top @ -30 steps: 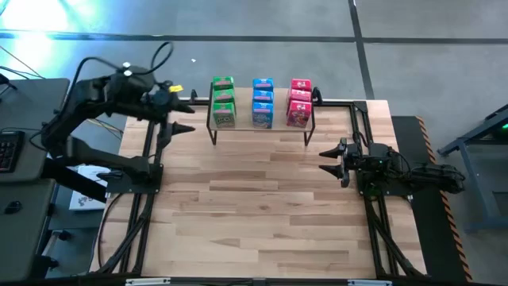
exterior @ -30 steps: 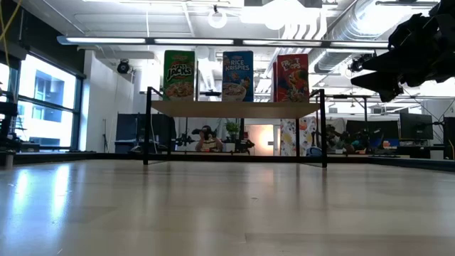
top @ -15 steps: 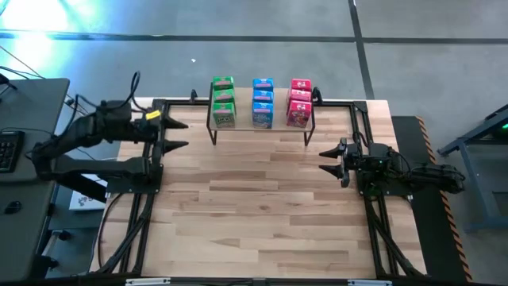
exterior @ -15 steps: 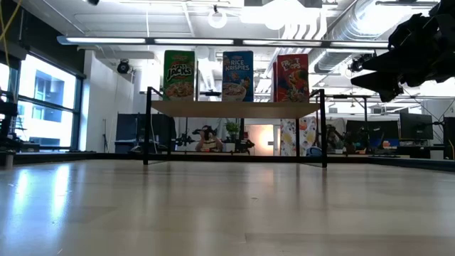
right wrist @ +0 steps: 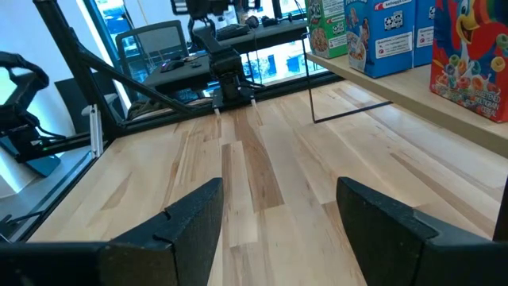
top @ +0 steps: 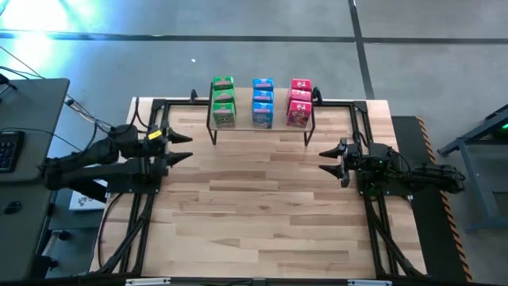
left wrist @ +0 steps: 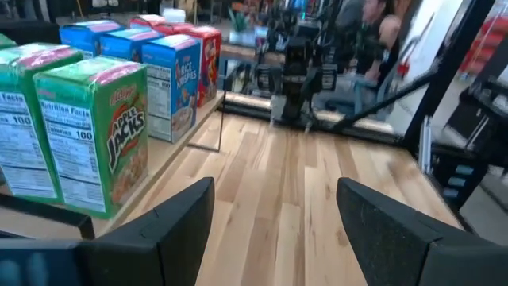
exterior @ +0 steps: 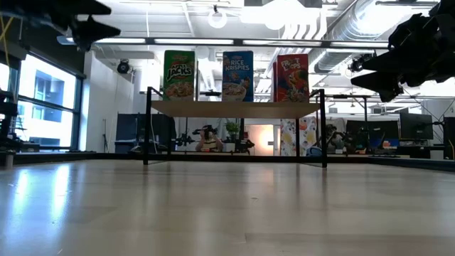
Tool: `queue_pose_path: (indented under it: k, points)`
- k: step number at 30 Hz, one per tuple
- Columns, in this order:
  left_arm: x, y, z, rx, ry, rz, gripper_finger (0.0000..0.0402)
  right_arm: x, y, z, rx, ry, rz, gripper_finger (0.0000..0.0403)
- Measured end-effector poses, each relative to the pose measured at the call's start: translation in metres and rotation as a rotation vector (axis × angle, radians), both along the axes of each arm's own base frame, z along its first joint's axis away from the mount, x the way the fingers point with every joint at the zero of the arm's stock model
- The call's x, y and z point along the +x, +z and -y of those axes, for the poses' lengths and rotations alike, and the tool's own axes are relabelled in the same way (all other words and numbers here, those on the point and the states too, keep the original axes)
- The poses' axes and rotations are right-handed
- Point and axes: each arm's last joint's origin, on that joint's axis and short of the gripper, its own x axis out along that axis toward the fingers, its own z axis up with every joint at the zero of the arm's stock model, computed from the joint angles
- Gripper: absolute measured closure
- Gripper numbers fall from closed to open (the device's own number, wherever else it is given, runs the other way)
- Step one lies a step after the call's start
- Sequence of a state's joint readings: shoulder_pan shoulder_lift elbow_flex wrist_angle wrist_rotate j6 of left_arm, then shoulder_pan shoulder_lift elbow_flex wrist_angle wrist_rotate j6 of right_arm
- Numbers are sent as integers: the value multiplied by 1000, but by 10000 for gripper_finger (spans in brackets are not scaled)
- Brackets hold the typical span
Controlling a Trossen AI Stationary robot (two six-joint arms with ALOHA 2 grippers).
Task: Stack cereal on shelf
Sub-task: Return to Home Position
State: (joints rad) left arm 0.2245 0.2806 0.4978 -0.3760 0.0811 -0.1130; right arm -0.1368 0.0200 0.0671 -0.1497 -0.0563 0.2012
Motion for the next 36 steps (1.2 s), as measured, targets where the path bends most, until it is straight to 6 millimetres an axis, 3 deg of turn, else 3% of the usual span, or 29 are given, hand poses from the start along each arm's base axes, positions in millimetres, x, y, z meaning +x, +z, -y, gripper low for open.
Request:
queue_pose_path:
  k: [10, 18, 28, 36]
  points:
    - [-8, -49, 1, -9, 16, 63, 144, 0, 0, 0, 0, 0, 0, 164]
    - [-5, -75, 1, -10, 20, 62, 144, 0, 0, 0, 0, 0, 0, 164]
    - [4, -100, -1, -27, 22, 64, 144, 0, 0, 0, 0, 0, 0, 164]
    - [5, -102, -4, -23, 112, 83, 144, 0, 0, 0, 0, 0, 0, 164]
